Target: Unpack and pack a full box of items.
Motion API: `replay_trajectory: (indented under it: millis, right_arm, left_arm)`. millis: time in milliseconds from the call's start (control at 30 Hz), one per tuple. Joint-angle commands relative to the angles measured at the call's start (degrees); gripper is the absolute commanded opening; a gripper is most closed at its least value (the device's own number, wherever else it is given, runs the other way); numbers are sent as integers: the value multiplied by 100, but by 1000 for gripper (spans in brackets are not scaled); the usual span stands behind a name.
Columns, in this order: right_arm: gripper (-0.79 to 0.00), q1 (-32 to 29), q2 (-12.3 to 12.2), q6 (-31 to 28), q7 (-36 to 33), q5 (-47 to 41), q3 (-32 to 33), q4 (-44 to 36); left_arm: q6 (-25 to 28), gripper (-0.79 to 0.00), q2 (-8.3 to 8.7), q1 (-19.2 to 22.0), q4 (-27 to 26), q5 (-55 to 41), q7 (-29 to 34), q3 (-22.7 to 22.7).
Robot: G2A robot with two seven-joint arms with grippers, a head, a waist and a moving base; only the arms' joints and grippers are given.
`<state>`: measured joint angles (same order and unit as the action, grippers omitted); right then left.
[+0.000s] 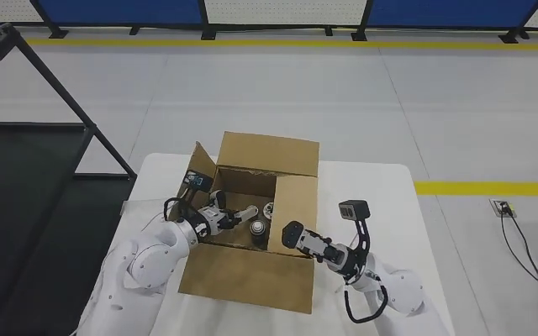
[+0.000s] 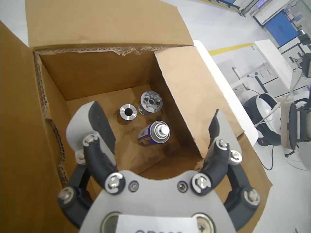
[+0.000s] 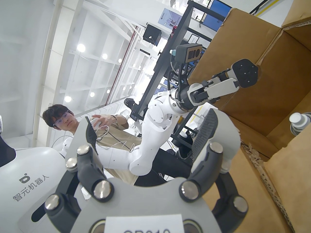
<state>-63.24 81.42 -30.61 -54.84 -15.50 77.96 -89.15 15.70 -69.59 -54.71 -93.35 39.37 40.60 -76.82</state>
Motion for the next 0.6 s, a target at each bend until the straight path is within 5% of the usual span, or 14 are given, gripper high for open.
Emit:
replay_trajectory:
  millis: [0, 167, 567]
  right_arm:
    - [0, 12, -15, 18, 20, 5, -20, 17]
    - [0, 151, -46, 92, 24, -18, -86, 85]
    - [0, 605, -110, 293, -116, -113, -278, 308]
  left_arm:
    - [0, 0, 0, 0, 1, -1, 1, 0]
    - [7, 0, 7, -81, -94, 96, -165, -21]
    - [-222, 0, 155, -1215, -982, 1083, -1415, -888]
